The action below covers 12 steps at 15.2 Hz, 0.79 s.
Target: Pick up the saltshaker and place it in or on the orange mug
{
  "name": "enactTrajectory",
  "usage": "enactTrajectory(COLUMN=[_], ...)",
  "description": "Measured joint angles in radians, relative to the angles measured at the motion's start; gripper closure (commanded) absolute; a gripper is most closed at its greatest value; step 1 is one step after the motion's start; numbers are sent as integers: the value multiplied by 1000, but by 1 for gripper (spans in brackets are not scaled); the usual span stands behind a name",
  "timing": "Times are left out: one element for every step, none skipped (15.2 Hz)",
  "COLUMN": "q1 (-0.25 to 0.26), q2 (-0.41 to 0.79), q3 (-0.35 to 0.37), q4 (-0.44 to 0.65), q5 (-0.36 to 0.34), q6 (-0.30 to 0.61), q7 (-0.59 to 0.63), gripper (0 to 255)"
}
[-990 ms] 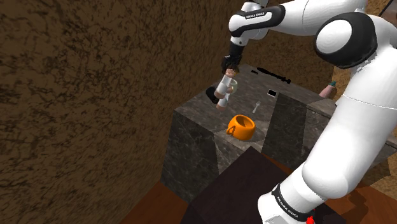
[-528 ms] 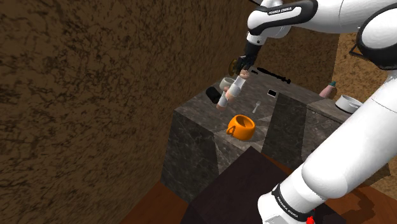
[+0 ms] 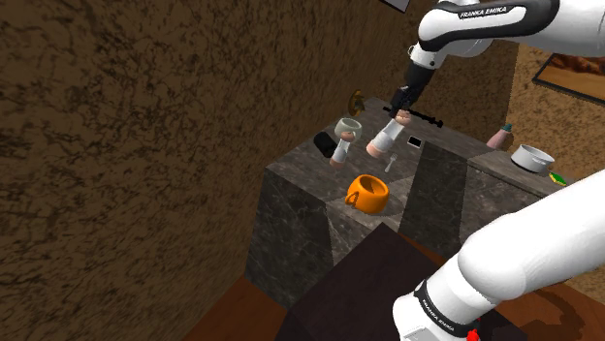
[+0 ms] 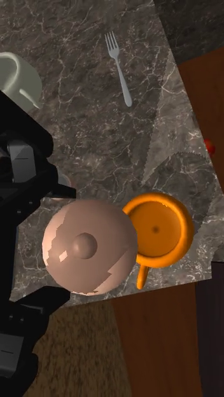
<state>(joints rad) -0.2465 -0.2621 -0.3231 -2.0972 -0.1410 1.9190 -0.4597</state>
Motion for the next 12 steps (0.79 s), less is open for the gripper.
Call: enactTrajectory(q1=[-5,-7,-8,-9,-9,-10,-10,-10,-11,-11,-12,-12], q2=[-16,-27,-30,-31,-32,-29,-27,-21,-19,-17,-17,-14], q3=[-4,-5,-5,-6,-7,-8,-10,-11,-12,-14,-15,-16], q4=[-11,-26,-40,-51,-65,-74,-87,-97,-110,-119,-134,-142], q5=[-6,-9,-11,-12,-13,-13,-14,-13,-14,-14,-15,-15], q6=[-3,2,12,22,35,47,62,76,92,104,118,130], q7=[-7,-7,-6,-6,-4,-5,-5,-4,-4,-5,-4,-3], gripper=[255,255,255,255,255,255,255,255,255,255,255,255])
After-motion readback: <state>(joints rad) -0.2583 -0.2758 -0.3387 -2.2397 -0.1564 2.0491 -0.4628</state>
